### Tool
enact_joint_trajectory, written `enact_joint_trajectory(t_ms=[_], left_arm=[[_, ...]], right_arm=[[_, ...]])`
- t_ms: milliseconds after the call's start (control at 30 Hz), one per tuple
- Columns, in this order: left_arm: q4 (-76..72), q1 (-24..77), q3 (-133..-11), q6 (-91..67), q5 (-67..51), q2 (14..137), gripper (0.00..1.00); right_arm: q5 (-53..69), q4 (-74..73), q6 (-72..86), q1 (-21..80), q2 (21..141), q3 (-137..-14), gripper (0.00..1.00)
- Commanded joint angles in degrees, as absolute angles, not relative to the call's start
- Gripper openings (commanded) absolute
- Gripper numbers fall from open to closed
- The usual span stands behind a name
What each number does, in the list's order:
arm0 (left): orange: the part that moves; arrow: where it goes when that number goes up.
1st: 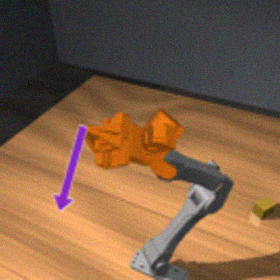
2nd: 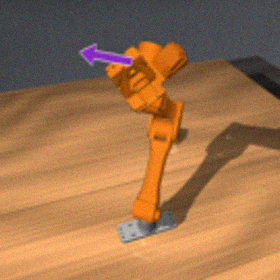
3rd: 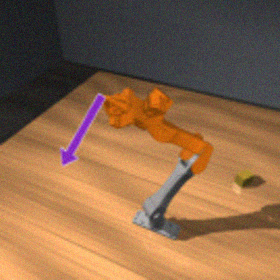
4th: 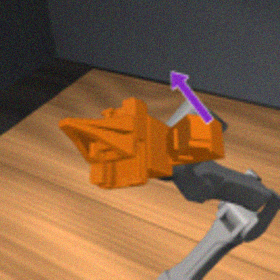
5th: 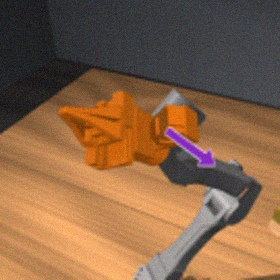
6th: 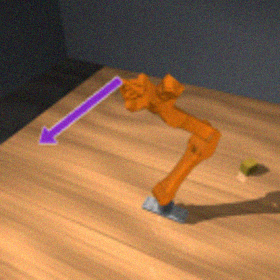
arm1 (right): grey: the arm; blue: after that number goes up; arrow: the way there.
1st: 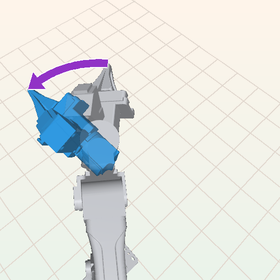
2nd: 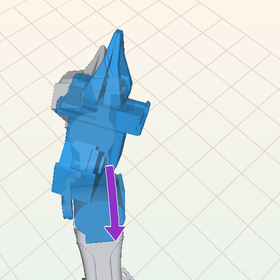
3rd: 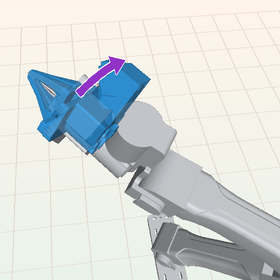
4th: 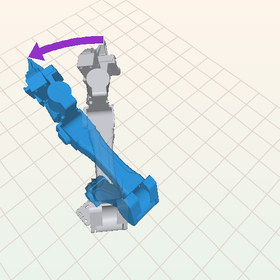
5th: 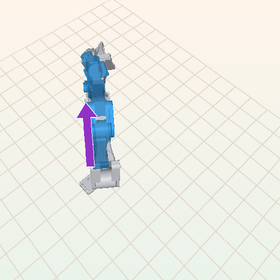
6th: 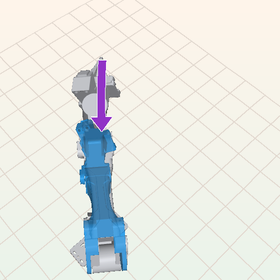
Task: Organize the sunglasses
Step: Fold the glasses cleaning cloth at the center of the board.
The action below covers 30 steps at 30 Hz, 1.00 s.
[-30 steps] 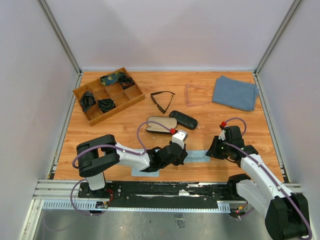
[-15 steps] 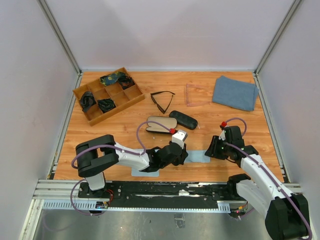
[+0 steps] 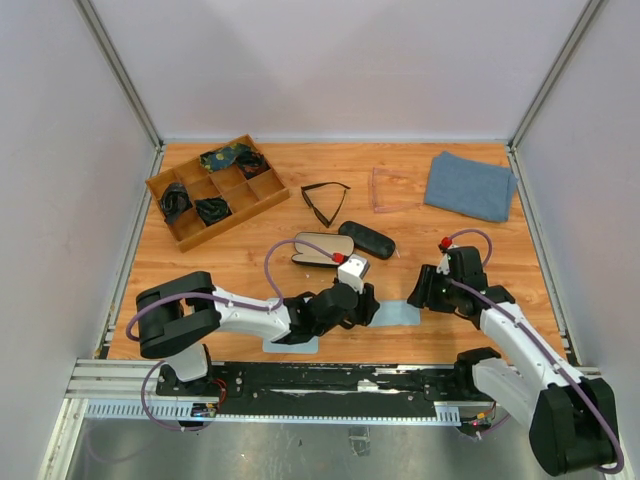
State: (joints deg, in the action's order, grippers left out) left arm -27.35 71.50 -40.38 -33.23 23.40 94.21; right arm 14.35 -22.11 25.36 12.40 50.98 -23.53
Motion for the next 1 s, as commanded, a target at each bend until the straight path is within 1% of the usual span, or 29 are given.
enact_joint_trajectory(t_ms=[0,200,467,700,967], left_arm=[[-29.7,71.47,-38.89,-31.61,23.95,92.94,0.5],[-34.18,67.85,-35.18,-32.25,19.1,91.32,0.51],[-34.15,65.92,-34.37,-31.82,18.22,90.35,0.51],[-33.84,65.72,-34.89,-31.73,18.11,90.64,0.51],[-33.84,65.7,-35.09,-31.9,17.93,90.78,0.51]], right_arm=[[13.26,-17.62,22.75,13.08,53.08,-24.61,0.5],[13.18,-14.02,21.84,12.98,56.79,-24.35,0.5],[15.29,-9.92,21.28,12.87,62.14,-23.75,0.48],[15.74,-10.29,22.66,12.88,59.77,-21.89,0.41],[15.71,-11.6,23.19,12.91,58.97,-21.03,0.39]])
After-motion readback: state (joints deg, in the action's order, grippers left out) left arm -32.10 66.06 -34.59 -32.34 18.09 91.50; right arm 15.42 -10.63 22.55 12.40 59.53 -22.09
